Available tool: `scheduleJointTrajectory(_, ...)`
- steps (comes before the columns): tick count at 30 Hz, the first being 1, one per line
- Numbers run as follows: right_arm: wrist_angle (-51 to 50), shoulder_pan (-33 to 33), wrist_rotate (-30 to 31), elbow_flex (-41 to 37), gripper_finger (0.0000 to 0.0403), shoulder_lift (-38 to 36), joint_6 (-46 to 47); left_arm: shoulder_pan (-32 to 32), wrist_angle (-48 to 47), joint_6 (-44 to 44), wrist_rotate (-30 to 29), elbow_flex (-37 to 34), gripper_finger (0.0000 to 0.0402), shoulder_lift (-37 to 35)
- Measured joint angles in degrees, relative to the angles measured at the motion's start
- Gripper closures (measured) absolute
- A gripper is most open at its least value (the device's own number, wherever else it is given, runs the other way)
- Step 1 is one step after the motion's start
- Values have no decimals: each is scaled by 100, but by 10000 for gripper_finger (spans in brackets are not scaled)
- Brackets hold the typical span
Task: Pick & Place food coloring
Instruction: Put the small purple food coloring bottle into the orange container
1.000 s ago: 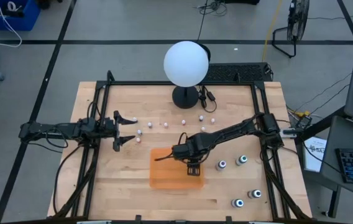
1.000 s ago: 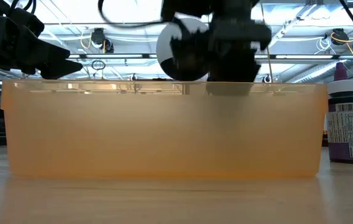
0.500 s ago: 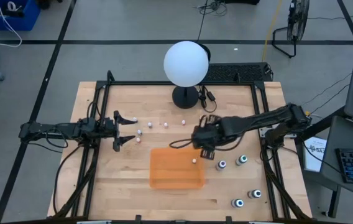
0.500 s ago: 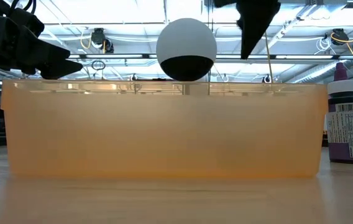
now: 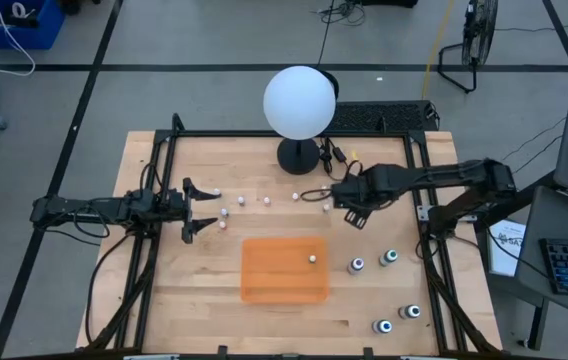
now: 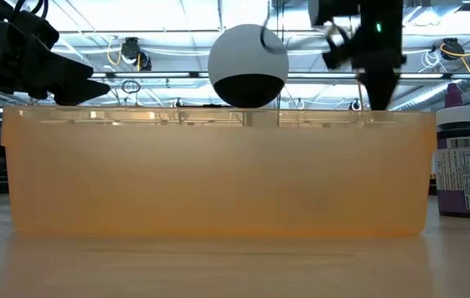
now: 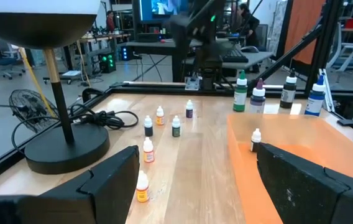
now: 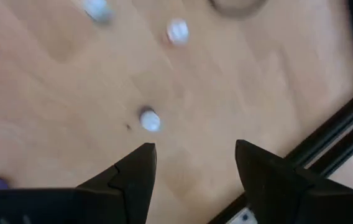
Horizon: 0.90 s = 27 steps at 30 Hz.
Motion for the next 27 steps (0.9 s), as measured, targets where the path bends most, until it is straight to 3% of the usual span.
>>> scheduleJointTrajectory(9,1699,-815,-1323,-1471,186,-152,-500,0,-1,0,-1,0,78,0)
scheduleJointTrajectory(27,3369,-848,-1600,-2634,187,-154,-438,0,0,0,-3,0,78,0)
